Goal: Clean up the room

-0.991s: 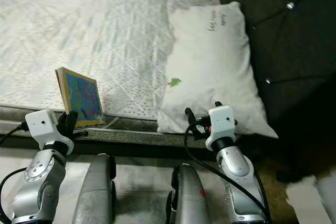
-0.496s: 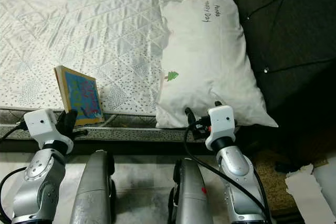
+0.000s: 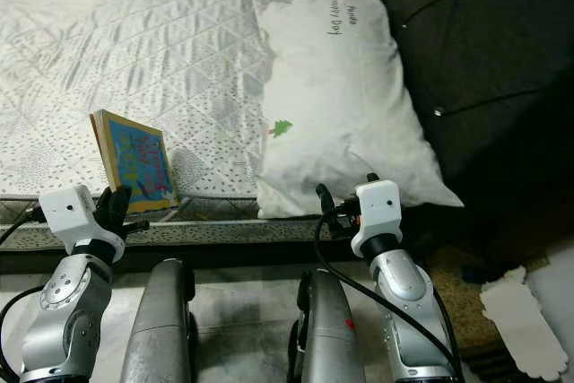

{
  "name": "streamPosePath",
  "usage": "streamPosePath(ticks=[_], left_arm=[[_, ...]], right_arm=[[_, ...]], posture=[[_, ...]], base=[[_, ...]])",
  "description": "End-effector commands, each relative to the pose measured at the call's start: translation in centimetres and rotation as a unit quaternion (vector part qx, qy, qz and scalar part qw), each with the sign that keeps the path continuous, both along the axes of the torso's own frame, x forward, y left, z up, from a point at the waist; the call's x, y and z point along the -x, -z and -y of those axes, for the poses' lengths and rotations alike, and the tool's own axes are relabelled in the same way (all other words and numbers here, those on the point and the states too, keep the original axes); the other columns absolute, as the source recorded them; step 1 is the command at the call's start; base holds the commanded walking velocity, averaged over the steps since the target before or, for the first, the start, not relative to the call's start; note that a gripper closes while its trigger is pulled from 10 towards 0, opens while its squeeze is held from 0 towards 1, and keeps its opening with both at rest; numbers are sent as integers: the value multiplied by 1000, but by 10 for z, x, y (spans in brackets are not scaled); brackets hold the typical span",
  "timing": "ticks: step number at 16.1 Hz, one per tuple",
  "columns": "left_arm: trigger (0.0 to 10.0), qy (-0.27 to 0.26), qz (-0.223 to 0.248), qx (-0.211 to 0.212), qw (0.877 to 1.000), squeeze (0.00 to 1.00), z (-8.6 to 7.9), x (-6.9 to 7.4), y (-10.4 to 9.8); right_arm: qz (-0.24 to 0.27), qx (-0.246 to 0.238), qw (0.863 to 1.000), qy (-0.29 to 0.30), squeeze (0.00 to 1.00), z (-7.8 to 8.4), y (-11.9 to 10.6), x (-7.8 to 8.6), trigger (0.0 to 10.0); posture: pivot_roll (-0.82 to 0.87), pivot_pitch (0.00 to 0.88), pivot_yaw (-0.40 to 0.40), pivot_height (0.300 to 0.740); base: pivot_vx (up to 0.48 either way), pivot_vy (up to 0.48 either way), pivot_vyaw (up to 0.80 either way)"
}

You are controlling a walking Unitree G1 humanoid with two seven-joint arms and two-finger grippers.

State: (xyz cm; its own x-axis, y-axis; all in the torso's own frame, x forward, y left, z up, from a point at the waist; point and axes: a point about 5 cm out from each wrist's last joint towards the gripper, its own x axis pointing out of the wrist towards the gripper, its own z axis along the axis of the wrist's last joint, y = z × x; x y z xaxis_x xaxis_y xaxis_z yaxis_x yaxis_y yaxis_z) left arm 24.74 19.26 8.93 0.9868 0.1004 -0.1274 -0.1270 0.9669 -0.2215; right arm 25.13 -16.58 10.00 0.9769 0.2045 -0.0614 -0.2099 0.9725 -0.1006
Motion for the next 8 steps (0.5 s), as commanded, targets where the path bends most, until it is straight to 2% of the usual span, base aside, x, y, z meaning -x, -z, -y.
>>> streamPosePath(ticks=[1, 3, 8], left_arm=[[10000, 3, 24, -4, 1000, 0, 2, -3, -10], [10000, 11, 36, -6, 999, 0, 3, -4, -13], [10000, 15, 44, -6, 999, 0, 5, -5, -16]], right_arm=[[-3, 1, 1000, 1, 0, 3, 2, 0, 10000], [-3, 1, 1000, 0, 0, 3, 2, 0, 10000], [-3, 1, 1000, 1, 0, 2, 2, -1, 10000]], posture=[[9, 160, -66, 586], [10, 157, -67, 586], [8, 157, -64, 586]], base=[[0, 0, 0], [144, 0, 0], [480, 0, 0]])
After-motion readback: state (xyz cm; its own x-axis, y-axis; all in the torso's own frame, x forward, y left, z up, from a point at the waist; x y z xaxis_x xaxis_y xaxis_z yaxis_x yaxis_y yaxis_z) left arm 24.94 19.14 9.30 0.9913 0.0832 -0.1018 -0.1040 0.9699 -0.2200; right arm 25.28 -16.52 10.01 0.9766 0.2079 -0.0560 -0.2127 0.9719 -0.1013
